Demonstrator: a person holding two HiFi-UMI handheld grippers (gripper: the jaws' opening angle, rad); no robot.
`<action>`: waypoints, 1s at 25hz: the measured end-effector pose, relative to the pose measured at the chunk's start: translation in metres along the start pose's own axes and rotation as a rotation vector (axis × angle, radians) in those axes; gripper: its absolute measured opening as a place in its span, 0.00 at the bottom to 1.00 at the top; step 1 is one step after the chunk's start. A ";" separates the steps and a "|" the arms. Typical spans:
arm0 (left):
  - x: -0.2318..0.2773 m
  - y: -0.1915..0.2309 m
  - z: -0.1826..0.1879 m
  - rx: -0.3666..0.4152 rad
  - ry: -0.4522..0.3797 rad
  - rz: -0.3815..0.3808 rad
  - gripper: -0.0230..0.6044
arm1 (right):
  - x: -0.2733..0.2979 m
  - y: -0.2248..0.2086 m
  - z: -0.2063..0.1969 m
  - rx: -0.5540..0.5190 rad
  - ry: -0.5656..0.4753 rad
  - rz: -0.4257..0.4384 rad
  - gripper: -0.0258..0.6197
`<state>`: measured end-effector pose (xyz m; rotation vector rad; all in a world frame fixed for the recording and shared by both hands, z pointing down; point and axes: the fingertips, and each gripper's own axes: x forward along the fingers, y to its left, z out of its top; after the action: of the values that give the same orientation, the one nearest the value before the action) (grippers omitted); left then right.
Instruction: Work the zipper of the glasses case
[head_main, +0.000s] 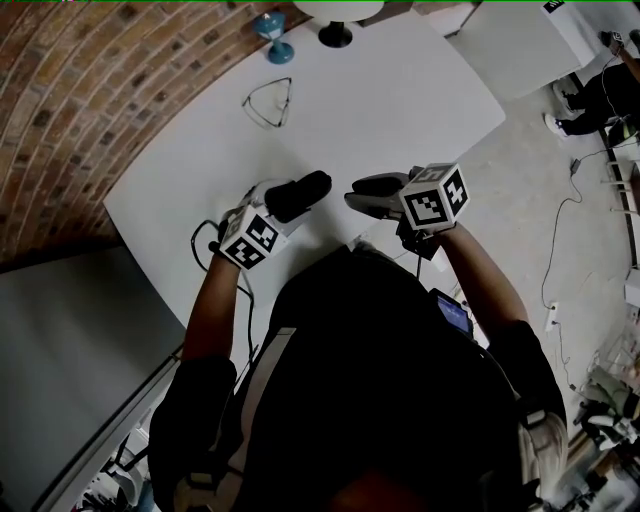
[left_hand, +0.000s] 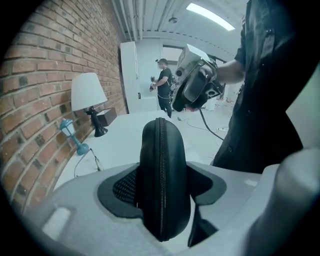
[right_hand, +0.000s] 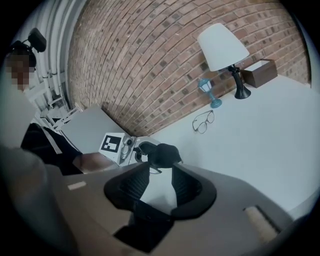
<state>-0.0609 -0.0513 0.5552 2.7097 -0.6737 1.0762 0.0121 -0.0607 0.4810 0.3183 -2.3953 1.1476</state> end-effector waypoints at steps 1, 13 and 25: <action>0.005 0.000 -0.001 -0.009 0.008 -0.001 0.46 | 0.000 -0.002 -0.001 -0.006 0.006 -0.004 0.25; 0.058 0.018 -0.039 -0.109 0.150 0.036 0.47 | 0.001 -0.027 -0.022 -0.015 -0.005 -0.092 0.23; 0.075 0.024 -0.056 -0.168 0.225 0.088 0.47 | 0.002 -0.039 -0.031 -0.019 0.020 -0.128 0.22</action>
<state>-0.0579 -0.0821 0.6470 2.3927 -0.8099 1.2599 0.0351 -0.0608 0.5247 0.4451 -2.3300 1.0651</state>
